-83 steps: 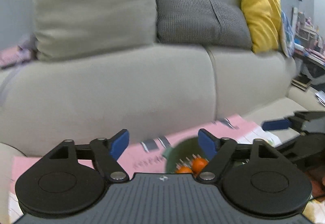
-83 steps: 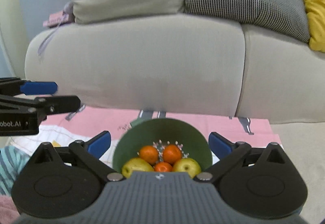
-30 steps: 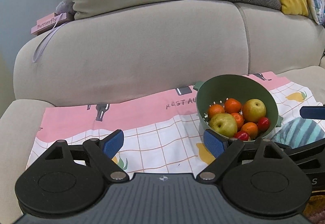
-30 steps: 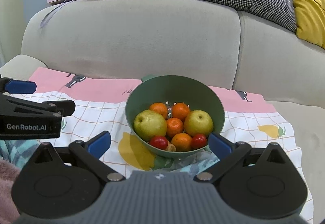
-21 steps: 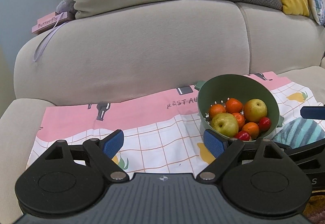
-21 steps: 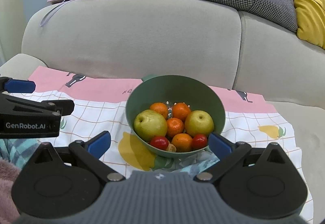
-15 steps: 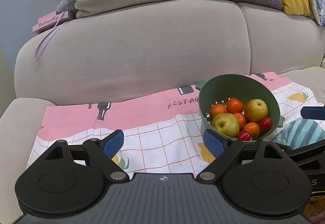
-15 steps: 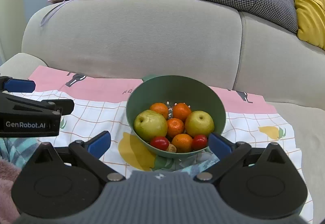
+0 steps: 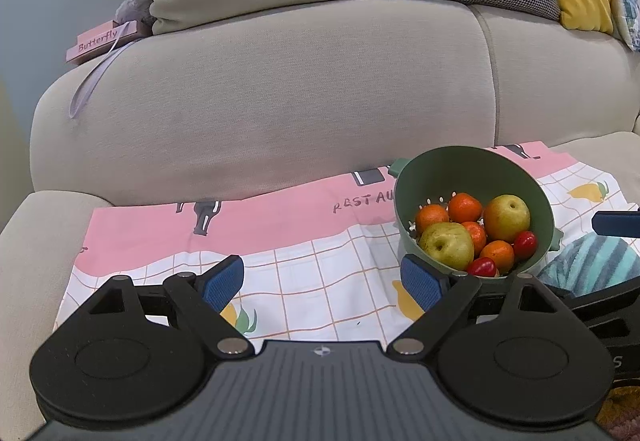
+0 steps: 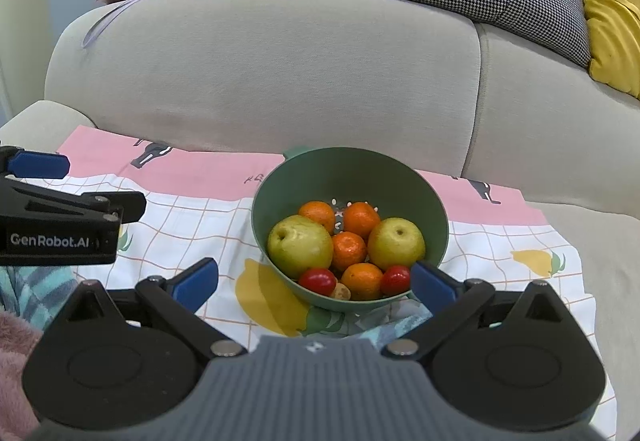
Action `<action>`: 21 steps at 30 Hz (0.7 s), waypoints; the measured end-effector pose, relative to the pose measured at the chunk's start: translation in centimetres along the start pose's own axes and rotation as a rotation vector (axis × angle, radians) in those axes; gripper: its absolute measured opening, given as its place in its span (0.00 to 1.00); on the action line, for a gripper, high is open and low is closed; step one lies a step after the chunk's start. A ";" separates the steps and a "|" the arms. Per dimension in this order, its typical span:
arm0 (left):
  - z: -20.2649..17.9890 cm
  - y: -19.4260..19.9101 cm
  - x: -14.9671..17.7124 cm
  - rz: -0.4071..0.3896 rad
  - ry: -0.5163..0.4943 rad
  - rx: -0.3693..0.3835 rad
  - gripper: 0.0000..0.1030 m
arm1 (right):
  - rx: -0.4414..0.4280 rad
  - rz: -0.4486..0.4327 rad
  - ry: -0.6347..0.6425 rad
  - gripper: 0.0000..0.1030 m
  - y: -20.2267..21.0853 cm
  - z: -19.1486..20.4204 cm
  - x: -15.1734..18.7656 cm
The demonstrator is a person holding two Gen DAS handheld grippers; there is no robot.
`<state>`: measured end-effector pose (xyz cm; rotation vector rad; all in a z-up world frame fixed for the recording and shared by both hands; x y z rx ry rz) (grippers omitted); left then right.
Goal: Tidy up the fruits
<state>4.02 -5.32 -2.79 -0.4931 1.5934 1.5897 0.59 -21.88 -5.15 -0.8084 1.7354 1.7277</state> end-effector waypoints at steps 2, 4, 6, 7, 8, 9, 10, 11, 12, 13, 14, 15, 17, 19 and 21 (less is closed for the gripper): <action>0.0 0.0 0.0 0.000 0.000 -0.002 1.00 | -0.001 0.000 -0.001 0.96 0.0 0.0 0.0; 0.0 0.0 0.0 0.000 -0.001 -0.002 1.00 | -0.001 0.001 -0.003 0.96 0.0 -0.1 0.0; 0.1 0.0 0.0 0.000 -0.001 -0.001 1.00 | -0.003 0.000 -0.004 0.96 0.0 -0.1 0.1; 0.1 0.0 0.1 0.000 -0.002 -0.002 1.00 | -0.003 0.000 -0.004 0.96 0.0 -0.1 0.0; 0.1 0.0 0.0 -0.001 -0.002 -0.002 1.00 | -0.003 0.000 -0.004 0.96 0.0 -0.1 0.0; 0.1 0.0 0.0 -0.001 -0.002 -0.001 1.00 | -0.004 -0.001 -0.004 0.96 0.0 -0.1 0.1; 0.0 0.0 0.0 0.000 -0.001 -0.001 1.00 | -0.003 0.000 -0.004 0.96 0.0 -0.1 0.0; 0.1 0.0 0.0 0.001 -0.001 0.000 1.00 | -0.002 0.000 -0.005 0.96 0.0 -0.1 0.0; 0.1 0.0 0.1 0.001 -0.001 0.000 1.00 | -0.002 0.000 -0.005 0.96 0.0 -0.1 0.1; 0.2 0.0 0.1 0.001 0.000 0.002 1.00 | -0.002 0.000 -0.005 0.96 0.0 -0.1 0.0; 0.2 0.1 0.1 0.001 0.001 0.002 1.00 | -0.003 0.000 -0.005 0.96 0.0 -0.1 0.0; 0.3 0.1 0.1 0.000 0.001 0.002 1.00 | -0.003 0.001 -0.004 0.96 0.0 -0.1 0.1; 0.3 0.1 0.1 0.000 0.001 0.002 1.00 | -0.002 0.001 -0.006 0.96 0.0 -0.1 0.0; 0.3 0.1 0.1 0.000 0.001 0.003 1.00 | -0.003 0.002 -0.005 0.96 0.0 -0.1 0.0; 0.4 0.1 0.1 0.000 0.002 0.003 1.00 | -0.002 0.002 -0.005 0.96 0.0 -0.1 0.1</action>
Point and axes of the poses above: each gripper's, at about its wrist camera, not at the fingertips, and y roughly against the way its jaws point, z to its left, x to its underside, the point moved 2 cm from there along -y, roughly the way its jaws point, and after that the axes turned 3 degrees about -x, right-handed, at the moved point
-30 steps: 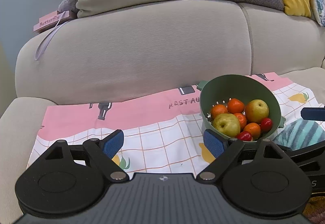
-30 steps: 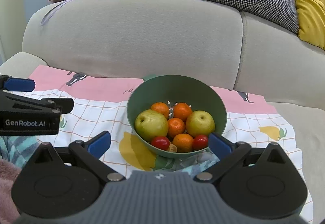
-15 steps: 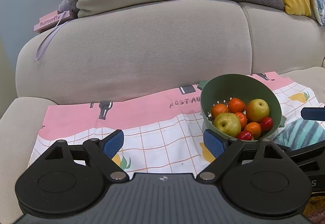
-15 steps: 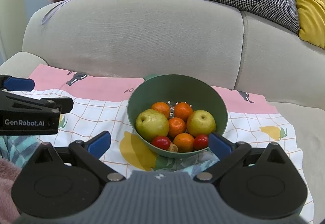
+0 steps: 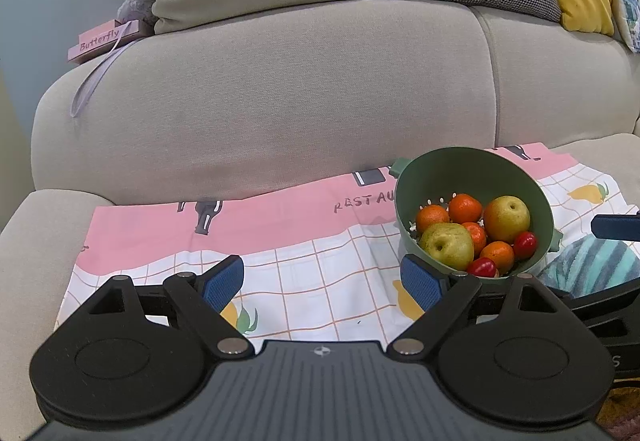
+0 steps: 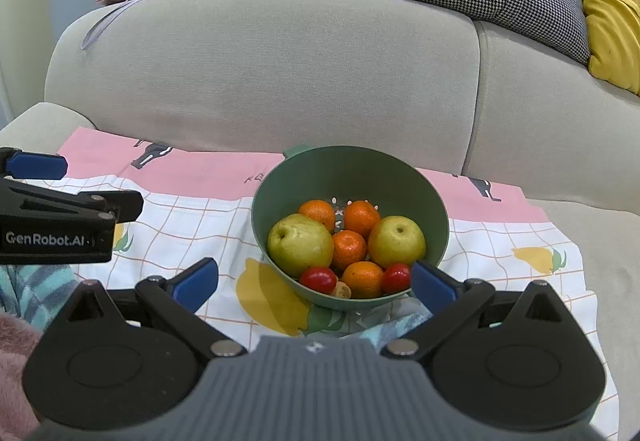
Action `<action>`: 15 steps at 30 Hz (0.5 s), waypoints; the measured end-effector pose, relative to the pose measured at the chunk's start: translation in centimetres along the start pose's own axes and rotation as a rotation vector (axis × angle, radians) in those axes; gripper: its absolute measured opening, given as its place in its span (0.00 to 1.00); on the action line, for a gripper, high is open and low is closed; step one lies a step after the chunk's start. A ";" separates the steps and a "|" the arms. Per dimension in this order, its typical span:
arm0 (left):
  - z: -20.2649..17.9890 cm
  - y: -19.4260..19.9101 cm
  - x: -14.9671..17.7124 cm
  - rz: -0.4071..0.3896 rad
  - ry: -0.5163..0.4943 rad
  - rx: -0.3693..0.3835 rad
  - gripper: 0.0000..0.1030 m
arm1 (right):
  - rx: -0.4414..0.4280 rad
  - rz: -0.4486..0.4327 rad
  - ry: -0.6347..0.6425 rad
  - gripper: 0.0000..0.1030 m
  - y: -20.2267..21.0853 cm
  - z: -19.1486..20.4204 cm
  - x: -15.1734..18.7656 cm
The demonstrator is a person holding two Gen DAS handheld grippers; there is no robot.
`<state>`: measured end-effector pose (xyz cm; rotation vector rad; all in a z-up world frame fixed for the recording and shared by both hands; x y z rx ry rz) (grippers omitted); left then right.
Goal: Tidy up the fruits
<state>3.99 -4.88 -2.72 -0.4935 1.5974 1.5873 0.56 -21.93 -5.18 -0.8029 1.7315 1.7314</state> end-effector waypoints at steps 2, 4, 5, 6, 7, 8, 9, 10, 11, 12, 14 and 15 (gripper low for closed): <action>0.0 0.0 0.0 -0.001 0.002 -0.001 1.00 | 0.000 0.000 -0.001 0.96 0.0 0.0 0.0; 0.0 0.1 0.0 -0.002 0.003 -0.001 1.00 | 0.002 0.000 -0.001 0.96 0.0 0.1 0.0; 0.0 0.1 0.0 -0.002 0.004 0.000 1.00 | 0.002 0.000 -0.001 0.96 0.0 0.1 0.0; 0.0 0.1 0.0 -0.002 0.004 0.000 1.00 | 0.002 0.000 -0.002 0.96 0.0 0.1 0.0; 0.0 0.1 0.0 -0.002 0.003 0.001 1.00 | 0.002 0.000 -0.002 0.96 0.0 0.1 0.0; 0.0 0.2 0.0 -0.003 0.002 0.004 1.00 | 0.002 0.000 -0.002 0.96 0.1 0.1 0.0; -0.1 0.3 0.0 -0.005 0.001 0.003 1.00 | 0.002 0.000 -0.002 0.96 0.1 0.1 0.0; -0.2 0.3 0.0 -0.008 0.000 0.000 1.00 | 0.002 0.000 -0.002 0.96 0.1 0.1 0.0; -0.2 0.4 -0.1 -0.011 -0.001 -0.001 1.00 | 0.002 0.000 -0.001 0.96 0.1 0.1 0.0; -0.2 0.4 -0.1 -0.014 -0.001 0.000 1.00 | 0.002 0.000 -0.001 0.96 0.1 0.1 0.0; -0.2 0.5 -0.2 -0.020 0.003 0.002 1.00 | 0.002 0.000 -0.002 0.96 0.1 0.1 0.0; -0.2 0.6 -0.2 -0.022 0.004 0.001 1.00 | 0.003 0.000 -0.002 0.96 0.1 0.1 0.0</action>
Point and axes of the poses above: each gripper's, at about its wrist camera, not at the fingertips, and y roughly against the way its jaws point, z to its left, x to its underside, the point moved 2 cm from there along -y, roughly the way its jaws point, and after that the axes turned 3 degrees about -x, right-handed, at the moved point
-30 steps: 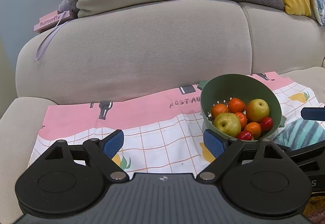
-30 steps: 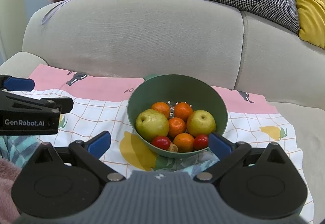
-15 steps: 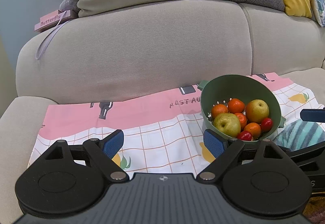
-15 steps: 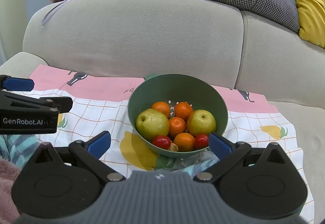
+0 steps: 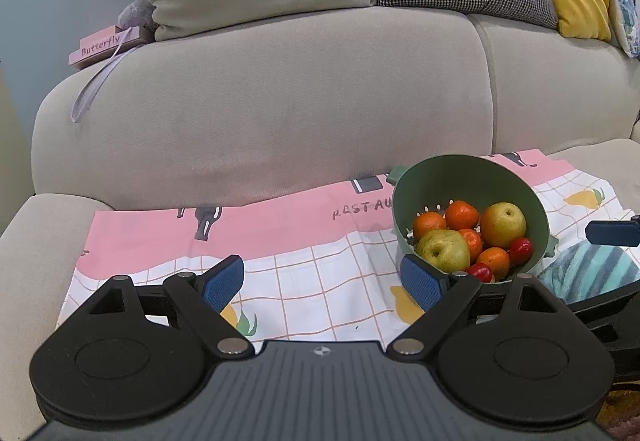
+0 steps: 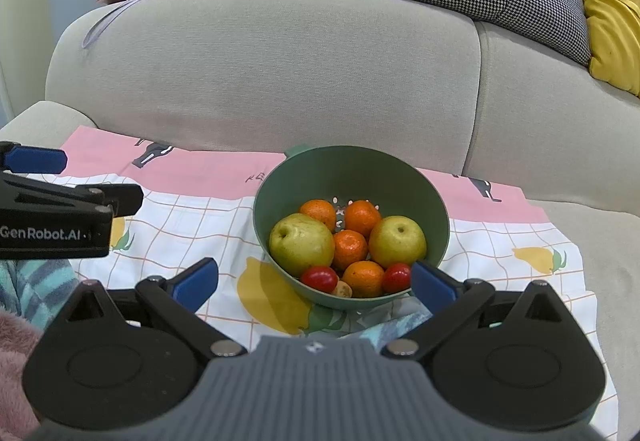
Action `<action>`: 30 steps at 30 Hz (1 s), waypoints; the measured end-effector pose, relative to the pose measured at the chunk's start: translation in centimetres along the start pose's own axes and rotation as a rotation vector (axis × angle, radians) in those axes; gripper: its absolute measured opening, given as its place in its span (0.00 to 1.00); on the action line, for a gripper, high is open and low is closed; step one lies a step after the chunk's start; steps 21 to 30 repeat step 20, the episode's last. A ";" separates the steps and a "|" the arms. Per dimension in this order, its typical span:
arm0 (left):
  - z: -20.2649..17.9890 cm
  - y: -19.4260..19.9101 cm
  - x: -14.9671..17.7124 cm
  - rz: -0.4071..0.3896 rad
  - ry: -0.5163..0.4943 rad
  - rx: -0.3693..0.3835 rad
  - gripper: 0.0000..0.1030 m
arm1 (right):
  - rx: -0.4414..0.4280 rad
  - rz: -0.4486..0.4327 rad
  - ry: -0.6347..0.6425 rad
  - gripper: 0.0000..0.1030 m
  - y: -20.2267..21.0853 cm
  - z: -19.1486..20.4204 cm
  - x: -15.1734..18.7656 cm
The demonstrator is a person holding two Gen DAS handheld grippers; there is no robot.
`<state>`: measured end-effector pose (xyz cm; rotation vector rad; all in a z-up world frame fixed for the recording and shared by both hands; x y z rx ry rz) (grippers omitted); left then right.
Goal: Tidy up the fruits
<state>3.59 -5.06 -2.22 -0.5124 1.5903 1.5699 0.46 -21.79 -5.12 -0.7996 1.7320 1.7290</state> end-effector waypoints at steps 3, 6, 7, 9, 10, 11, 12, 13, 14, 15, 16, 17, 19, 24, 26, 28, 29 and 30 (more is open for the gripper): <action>0.0 0.1 -0.1 -0.004 0.003 -0.005 1.00 | 0.000 0.000 0.000 0.96 0.0 0.0 0.0; 0.0 0.1 -0.1 -0.005 0.004 -0.005 1.00 | 0.000 0.000 0.000 0.96 0.0 0.0 0.0; 0.0 0.1 -0.1 -0.005 0.003 -0.005 1.00 | 0.001 0.000 0.000 0.96 0.0 0.0 0.0; 0.0 0.1 -0.1 -0.006 0.003 -0.005 1.00 | 0.001 0.000 0.000 0.96 0.0 0.0 0.0; 0.0 0.1 -0.1 -0.005 0.004 -0.004 1.00 | 0.001 0.000 -0.001 0.96 0.0 0.1 0.0; 0.0 0.2 -0.1 -0.006 0.006 -0.003 1.00 | 0.001 0.000 -0.001 0.96 0.0 0.1 0.0; 0.1 0.2 -0.1 -0.007 0.007 -0.001 1.00 | 0.001 0.000 -0.001 0.96 0.0 0.1 0.1; 0.1 0.2 -0.1 -0.008 0.008 0.000 1.00 | 0.001 0.000 -0.001 0.96 0.0 0.1 0.0; 0.1 0.3 -0.1 -0.010 0.009 -0.001 1.00 | 0.001 0.001 -0.001 0.96 0.0 0.1 0.0; 0.1 0.3 -0.1 -0.012 0.010 -0.002 1.00 | 0.001 0.001 -0.001 0.96 0.0 0.0 0.0; 0.1 0.3 -0.1 -0.014 0.010 -0.002 1.00 | 0.001 0.001 -0.002 0.96 0.0 0.1 0.1; 0.2 0.4 -0.1 -0.015 0.012 -0.002 1.00 | 0.000 0.002 -0.002 0.96 0.0 0.1 0.1; 0.2 0.3 -0.2 -0.016 0.015 -0.004 1.00 | 0.000 0.002 -0.001 0.96 0.0 0.1 0.2; 0.2 0.3 -0.2 -0.014 0.016 -0.003 1.00 | -0.001 0.002 -0.001 0.96 0.0 0.1 0.1; 0.2 0.3 -0.2 -0.014 0.016 -0.003 1.00 | -0.001 0.002 -0.001 0.96 0.0 0.1 0.1; 0.2 0.3 -0.2 -0.014 0.016 -0.003 1.00 | -0.001 0.002 -0.001 0.96 0.0 0.1 0.1; 0.2 0.3 -0.2 -0.014 0.016 -0.003 1.00 | -0.001 0.002 -0.001 0.96 0.0 0.1 0.1; 0.2 0.3 -0.2 -0.014 0.016 -0.003 1.00 | -0.001 0.002 -0.001 0.96 0.0 0.1 0.1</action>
Point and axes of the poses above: each gripper's, at about its wrist camera, not at the fingertips, and y roughly against the way its jaws point, z to its left, x to its underside, the point moved 2 cm from there along -y, roughly the way its jaws point, and after that the axes turned 3 degrees about -x, right-handed, at the moved point
